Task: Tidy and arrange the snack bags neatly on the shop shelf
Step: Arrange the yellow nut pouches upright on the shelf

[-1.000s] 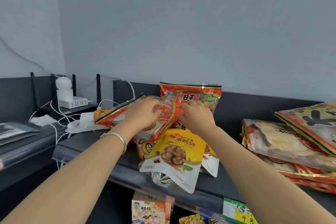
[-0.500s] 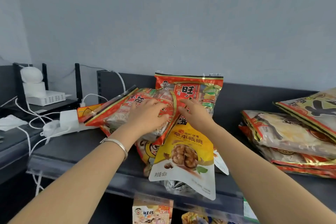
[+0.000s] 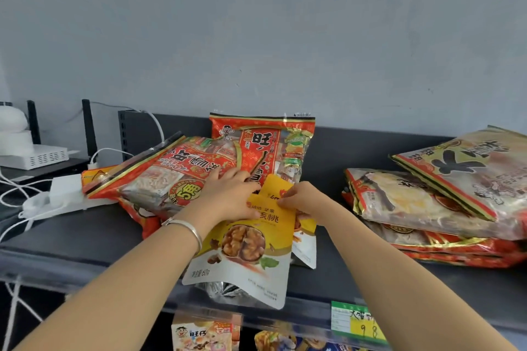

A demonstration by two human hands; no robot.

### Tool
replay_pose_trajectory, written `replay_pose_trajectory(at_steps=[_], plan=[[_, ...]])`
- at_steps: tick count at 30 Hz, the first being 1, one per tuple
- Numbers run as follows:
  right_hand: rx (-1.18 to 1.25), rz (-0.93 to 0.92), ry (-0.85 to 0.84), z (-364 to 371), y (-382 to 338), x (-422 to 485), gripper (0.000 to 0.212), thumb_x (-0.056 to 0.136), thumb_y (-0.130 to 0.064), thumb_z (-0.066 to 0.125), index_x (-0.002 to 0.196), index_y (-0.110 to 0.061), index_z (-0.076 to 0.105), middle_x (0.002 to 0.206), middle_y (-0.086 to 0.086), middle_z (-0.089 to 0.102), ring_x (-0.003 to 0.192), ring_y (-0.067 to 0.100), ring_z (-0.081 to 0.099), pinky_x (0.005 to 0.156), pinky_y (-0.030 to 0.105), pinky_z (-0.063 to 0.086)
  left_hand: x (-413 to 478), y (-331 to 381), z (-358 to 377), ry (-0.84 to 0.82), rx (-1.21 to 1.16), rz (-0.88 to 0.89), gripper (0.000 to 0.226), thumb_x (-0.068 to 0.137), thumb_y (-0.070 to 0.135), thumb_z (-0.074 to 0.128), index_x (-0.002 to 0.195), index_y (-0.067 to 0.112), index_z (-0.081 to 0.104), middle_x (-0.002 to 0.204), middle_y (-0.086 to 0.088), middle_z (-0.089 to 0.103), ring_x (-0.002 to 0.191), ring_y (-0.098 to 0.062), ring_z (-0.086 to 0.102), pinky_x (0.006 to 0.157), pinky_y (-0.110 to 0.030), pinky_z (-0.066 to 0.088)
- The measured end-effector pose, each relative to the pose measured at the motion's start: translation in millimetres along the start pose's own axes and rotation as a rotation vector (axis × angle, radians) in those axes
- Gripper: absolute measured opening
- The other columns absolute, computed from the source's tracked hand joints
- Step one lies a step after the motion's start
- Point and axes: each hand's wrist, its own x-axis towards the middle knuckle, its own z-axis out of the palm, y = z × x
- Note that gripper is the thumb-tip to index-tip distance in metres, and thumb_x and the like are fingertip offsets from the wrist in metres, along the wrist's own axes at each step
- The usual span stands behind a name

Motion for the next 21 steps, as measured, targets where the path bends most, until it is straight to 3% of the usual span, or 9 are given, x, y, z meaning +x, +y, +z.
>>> replay_pose_trajectory(at_steps=[4,8,11,14,16,18,21], plan=[[0.173,-0.049,-0.02,-4.1,-11.6,-5.4,0.019,0.099,-0.019,0.05,0.113,-0.01,0.057,0.113,0.014,0.061,0.104,0.029,0.062,0.087,0.041,0.055,-3.9,2.9,-5.0,0.022,-0.112,-0.048,0.079,0.084,0.061,0.051,0.149,0.034,0.015,0.157,0.003,0.019,0.145,-0.018,0.013,0.116,-0.048,0.006],[0.334,-0.18,0.199,-28.2,-18.5,-11.1,0.015,0.098,-0.016,0.046,0.104,-0.012,0.059,0.1,0.014,0.062,0.081,0.026,0.059,0.072,0.038,0.052,-2.2,7.0,-12.9,0.046,-0.357,-0.149,0.089,0.084,0.058,0.054,0.15,0.03,0.002,0.153,0.001,0.031,0.14,-0.023,0.029,0.114,-0.047,0.018],[0.452,-0.211,0.301,-52.1,-17.4,-19.4,0.018,0.097,-0.019,0.05,0.11,-0.011,0.06,0.104,0.016,0.065,0.087,0.033,0.067,0.08,0.052,0.057,-0.9,14.3,-17.0,0.04,-0.739,-0.183,0.092,0.084,0.054,0.058,0.151,0.027,0.001,0.152,0.0,0.033,0.136,-0.023,0.036,0.113,-0.045,0.028],[0.55,-0.246,0.316,-65.0,-16.5,-27.9,0.015,0.097,-0.021,0.051,0.107,-0.013,0.06,0.103,0.015,0.065,0.094,0.035,0.067,0.08,0.055,0.056,0.5,28.5,-22.9,0.144,-1.186,-0.174,0.086,0.084,0.042,0.065,0.15,0.024,0.013,0.145,0.01,0.035,0.131,-0.017,0.039,0.11,-0.036,0.029],[0.583,-0.262,0.322,-69.1,-16.7,-31.6,0.013,0.098,-0.024,0.05,0.103,-0.016,0.059,0.103,0.014,0.065,0.094,0.033,0.067,0.081,0.054,0.056,0.3,32.5,-24.9,0.24,-1.479,-0.267,0.086,0.076,0.04,0.073,0.145,0.03,0.024,0.144,0.001,0.044,0.126,-0.024,0.048,0.105,-0.05,0.037],[0.609,-0.277,0.329,-71.9,-16.9,-35.8,0.013,0.099,-0.026,0.049,0.095,-0.018,0.059,0.104,0.016,0.066,0.095,0.033,0.066,0.083,0.053,0.056,-3.7,33.5,-25.7,0.22,-1.739,-0.304,0.063,0.082,0.028,0.069,0.137,0.024,0.039,0.126,-0.007,0.061,0.108,-0.026,0.062,0.09,-0.051,0.05],[0.637,-0.305,0.323,-73.1,-18.5,-37.3,0.017,0.099,-0.026,0.048,0.085,-0.022,0.056,0.102,0.015,0.067,0.095,0.032,0.067,0.084,0.052,0.056,-12.7,38.9,-23.6,0.057,-1.738,-0.275,0.033,0.085,0.02,0.064,0.118,0.016,0.061,0.111,-0.01,0.07,0.097,-0.027,0.066,0.08,-0.041,0.054]])
